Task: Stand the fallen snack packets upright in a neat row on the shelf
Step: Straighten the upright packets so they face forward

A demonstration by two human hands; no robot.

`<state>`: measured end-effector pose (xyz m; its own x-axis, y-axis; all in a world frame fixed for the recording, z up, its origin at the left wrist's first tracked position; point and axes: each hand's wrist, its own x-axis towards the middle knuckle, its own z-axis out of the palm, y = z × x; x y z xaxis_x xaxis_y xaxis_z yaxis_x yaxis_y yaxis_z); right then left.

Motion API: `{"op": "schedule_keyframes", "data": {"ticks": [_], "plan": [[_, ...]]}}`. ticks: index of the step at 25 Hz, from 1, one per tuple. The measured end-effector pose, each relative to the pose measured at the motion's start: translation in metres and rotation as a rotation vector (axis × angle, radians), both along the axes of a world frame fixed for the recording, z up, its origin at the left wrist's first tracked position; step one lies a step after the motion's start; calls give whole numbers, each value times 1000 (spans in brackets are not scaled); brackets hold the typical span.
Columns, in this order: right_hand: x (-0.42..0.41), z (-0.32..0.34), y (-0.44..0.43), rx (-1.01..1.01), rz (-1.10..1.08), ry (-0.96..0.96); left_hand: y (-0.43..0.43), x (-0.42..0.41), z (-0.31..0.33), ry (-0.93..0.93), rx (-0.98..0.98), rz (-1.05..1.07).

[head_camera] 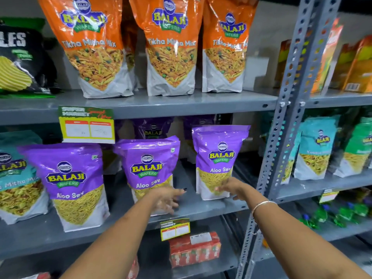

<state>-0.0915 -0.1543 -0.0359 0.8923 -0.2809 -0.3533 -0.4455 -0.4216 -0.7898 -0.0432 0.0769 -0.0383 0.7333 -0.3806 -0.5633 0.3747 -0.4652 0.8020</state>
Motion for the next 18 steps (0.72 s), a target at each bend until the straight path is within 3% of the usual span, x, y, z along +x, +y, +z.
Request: {"op": "schedule_keyframes", "data": {"ticks": [6,10,14,18], "plan": [[34,-7,-83,222,-14,-292,-94,9,9,-348,-49,274],[31,10,-82,373,55,-275,-128,5,9,-374,-115,345],[27,4,-81,418,25,-340,-133,1,7,-437,-50,486],[15,3,-84,410,16,-374,-137,-11,12,-420,-13,426]]}}
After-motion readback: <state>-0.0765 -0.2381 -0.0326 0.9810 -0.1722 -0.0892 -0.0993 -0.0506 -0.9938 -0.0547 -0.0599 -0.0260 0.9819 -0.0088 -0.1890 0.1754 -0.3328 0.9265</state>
